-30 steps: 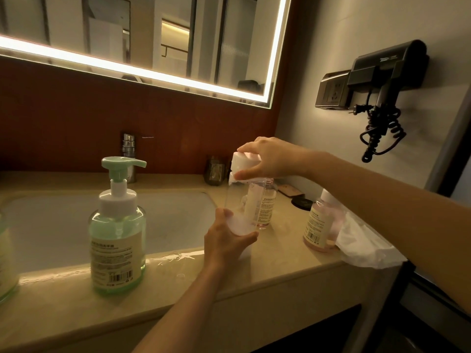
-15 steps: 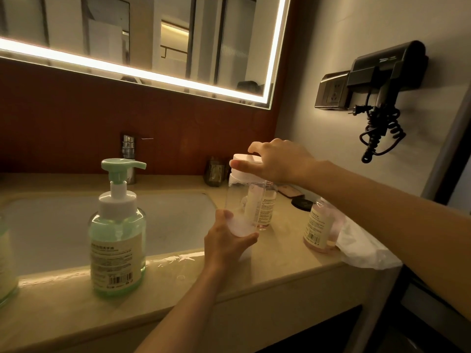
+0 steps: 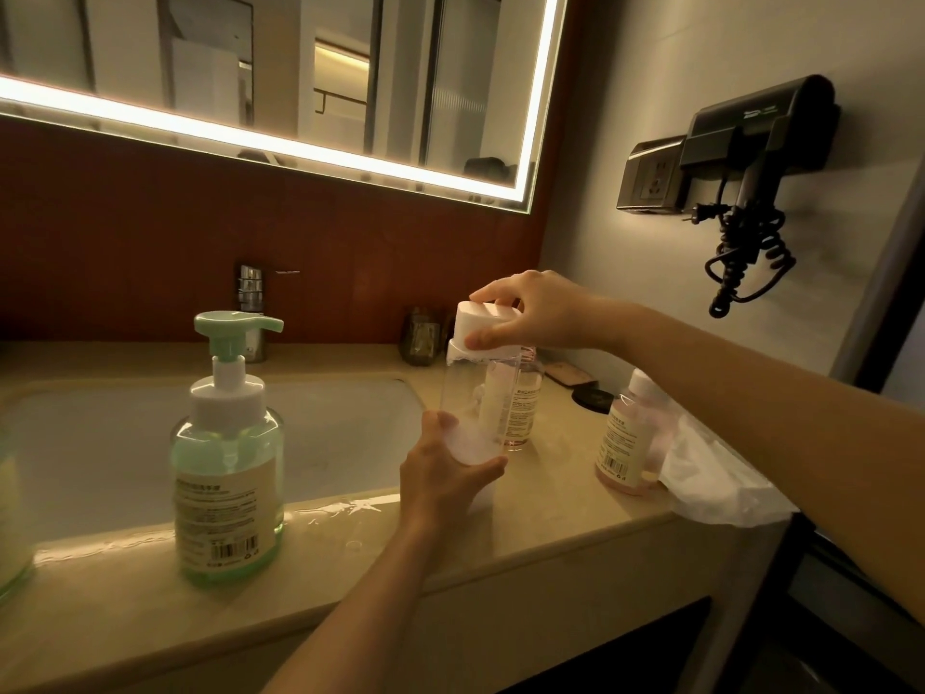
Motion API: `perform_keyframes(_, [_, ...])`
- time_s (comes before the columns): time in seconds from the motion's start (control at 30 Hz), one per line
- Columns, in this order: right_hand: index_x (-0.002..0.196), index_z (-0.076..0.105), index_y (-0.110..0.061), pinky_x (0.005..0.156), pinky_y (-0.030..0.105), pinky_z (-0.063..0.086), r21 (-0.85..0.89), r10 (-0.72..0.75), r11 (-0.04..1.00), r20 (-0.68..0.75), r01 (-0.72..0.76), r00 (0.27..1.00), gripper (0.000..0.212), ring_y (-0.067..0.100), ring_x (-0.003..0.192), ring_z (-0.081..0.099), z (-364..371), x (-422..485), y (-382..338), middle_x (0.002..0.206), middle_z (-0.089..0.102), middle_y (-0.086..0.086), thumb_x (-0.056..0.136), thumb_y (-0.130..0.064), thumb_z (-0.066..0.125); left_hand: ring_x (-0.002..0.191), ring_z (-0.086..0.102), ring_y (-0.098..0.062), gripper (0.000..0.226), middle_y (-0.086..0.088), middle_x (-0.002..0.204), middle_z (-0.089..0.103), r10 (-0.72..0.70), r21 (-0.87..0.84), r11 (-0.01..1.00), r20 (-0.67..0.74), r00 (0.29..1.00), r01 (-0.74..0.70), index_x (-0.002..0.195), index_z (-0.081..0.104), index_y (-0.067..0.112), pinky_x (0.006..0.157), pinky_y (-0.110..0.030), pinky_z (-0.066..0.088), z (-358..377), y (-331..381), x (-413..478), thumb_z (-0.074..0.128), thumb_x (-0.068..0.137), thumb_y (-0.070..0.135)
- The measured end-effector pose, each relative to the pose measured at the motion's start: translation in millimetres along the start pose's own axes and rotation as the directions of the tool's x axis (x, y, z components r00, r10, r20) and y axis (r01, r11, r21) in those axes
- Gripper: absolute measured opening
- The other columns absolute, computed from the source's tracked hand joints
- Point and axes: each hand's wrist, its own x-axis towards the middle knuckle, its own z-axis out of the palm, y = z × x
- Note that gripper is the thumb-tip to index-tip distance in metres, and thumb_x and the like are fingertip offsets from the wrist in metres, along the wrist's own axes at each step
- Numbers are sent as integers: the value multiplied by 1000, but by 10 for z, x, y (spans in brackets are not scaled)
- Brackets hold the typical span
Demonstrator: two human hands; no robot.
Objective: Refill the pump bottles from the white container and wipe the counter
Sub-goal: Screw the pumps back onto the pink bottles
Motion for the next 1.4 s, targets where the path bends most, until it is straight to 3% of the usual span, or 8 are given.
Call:
perform_keyframes(0.23, [110,61,-11,62,22,44,-187,102,974,-154,-130,983,65,14,82,56,105,76,-84,95,63,0,76,-66,55,88,51,-14,67,-2,112,56,21,12,1000,-16,1000,-21,115,41,17,69,-21,40,5,6,-15,80,65,38])
perform_keyframes(0.43, [88,54,-19,56,25,38,-228,251,925,-230,-303,940,55,17,76,53,169,100,-181,70,49,-6,74,-72,51,87,51,-14,67,-3,111,58,19,21,1000,-41,999,-18,114,43,17,69,-21,38,9,6,-25,81,64,38])
perform_keyframes(0.63, [105,58,-13,59,26,42,-170,267,928,-312,-330,912,63,17,80,55,266,37,-184,83,57,-2,76,-69,52,87,50,-15,69,-3,110,56,25,32,999,-41,999,-24,115,42,16,69,-23,39,29,-21,-8,81,63,39])
perform_keyframes(0.73, [132,37,-19,75,27,48,225,279,950,-310,-215,909,73,20,101,53,466,-80,-102,122,50,5,75,-53,66,92,50,-15,76,-3,116,53,44,-16,999,6,999,-44,120,38,18,70,-23,41,53,-56,10,82,62,40])
perform_keyframes(0.83, [142,14,-25,85,28,45,592,350,803,-370,-72,861,96,22,113,48,713,-236,11,134,39,8,71,-31,77,104,50,-17,89,-4,128,47,81,-50,996,151,985,-75,131,29,22,81,-25,45,90,-45,4,82,62,38])
perform_keyframes(0.93, [141,10,-26,93,33,49,538,326,842,-441,-45,836,99,22,114,50,878,-299,149,134,39,8,70,-21,79,120,46,-21,93,-4,140,38,88,-26,996,230,969,-85,138,22,24,93,-31,43,96,-16,21,77,66,42])
perform_keyframes(1.1, [139,14,-24,75,24,45,453,356,886,-533,-97,767,93,17,100,51,841,-317,359,131,43,12,71,-17,77,123,46,-21,79,-7,138,46,88,-96,992,128,988,-76,137,33,18,92,-30,40,-53,-70,173,48,75,65])
perform_keyframes(1.4, [140,15,-20,82,30,45,443,505,855,-595,-269,626,88,26,113,49,862,-172,728,130,42,16,75,-18,75,113,53,-24,52,-11,128,54,-24,-45,999,-56,998,22,131,40,11,87,-32,43,35,-207,495,45,91,45])
